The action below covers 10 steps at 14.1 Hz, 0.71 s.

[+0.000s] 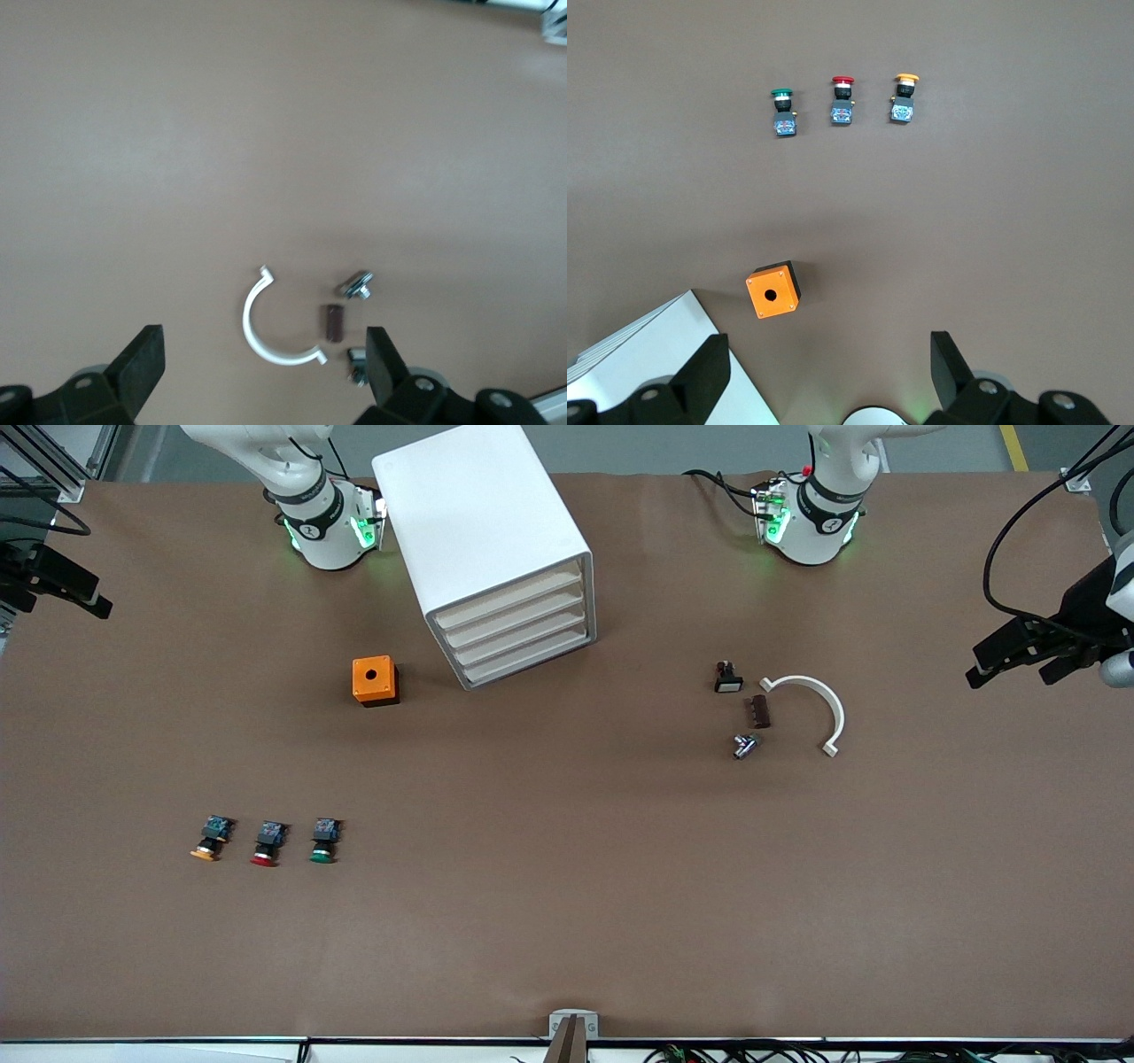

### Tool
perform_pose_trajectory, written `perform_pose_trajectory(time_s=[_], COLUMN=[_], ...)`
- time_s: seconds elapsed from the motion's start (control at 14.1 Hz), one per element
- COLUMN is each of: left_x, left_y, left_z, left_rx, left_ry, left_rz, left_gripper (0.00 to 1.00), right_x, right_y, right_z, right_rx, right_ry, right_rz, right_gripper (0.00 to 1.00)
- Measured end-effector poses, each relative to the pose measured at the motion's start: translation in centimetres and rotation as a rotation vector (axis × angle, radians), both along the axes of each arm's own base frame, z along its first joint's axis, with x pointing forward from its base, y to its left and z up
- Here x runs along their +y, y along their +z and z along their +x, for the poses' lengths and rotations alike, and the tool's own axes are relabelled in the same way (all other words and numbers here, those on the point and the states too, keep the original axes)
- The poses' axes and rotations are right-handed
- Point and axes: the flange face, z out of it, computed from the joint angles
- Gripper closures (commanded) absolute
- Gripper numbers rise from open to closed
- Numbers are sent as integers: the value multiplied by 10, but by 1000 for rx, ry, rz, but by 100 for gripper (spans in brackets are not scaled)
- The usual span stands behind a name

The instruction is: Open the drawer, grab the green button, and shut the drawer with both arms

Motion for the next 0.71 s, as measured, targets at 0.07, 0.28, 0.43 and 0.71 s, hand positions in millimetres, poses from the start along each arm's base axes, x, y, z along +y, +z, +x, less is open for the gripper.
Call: perform_pose_trajectory(time_s=[0.07, 0.28, 0.43, 0.71], left_x=[-2, -7, -7, -7], left_y=[6, 13, 12, 9], left_z=[-2, -3, -3, -1], left_rx=[4, 2, 4, 9], left_ry=[-7, -17, -17, -17], left_rz=[9, 13, 13, 13], left_gripper=[0, 0, 0, 0], right_x=[1, 4, 4, 2], right_y=[0, 0, 0, 1], right_z=[0, 0, 0, 1], right_rx=[0, -2, -2, -12], right_ry=[3, 11, 16, 70], right_rz=[0, 0, 0, 1], right_gripper=[0, 0, 0, 0])
